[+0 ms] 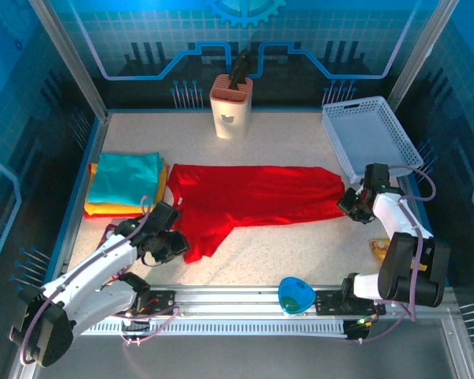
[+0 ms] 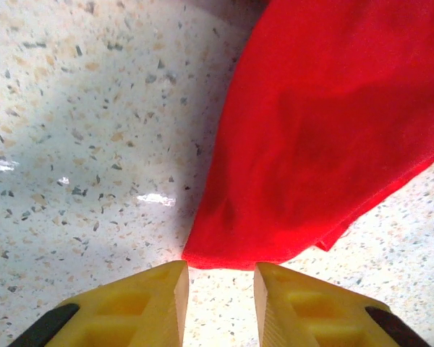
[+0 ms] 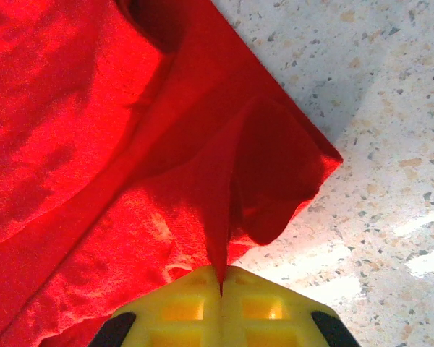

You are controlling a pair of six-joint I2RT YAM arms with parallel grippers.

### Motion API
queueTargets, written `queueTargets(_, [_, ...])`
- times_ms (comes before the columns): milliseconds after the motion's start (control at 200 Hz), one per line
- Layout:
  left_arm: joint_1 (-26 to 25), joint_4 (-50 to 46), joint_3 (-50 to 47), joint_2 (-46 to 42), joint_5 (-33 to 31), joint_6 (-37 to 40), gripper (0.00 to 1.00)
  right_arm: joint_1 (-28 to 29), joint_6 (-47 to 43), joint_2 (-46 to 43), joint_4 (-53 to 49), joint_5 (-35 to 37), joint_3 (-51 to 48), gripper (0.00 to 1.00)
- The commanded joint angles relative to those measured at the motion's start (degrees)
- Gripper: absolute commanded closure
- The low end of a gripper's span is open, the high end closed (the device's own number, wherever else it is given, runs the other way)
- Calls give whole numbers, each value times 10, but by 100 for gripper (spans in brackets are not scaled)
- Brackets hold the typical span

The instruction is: Fold and stack the t-shirts

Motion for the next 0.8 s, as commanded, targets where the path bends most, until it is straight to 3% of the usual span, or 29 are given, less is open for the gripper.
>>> queueTargets(0, [-22,-8,-18,22,-3,-29,69,-9,-6,7,-3,-7,11,98])
queueTargets(565, [-47,82,-40,98,7,-41,68,-11,-6,5,-5,-9,9,98])
queueTargets(795, [-49,93,-36,137,3,-31,77,-11,-7,5,-6,-10,8,99])
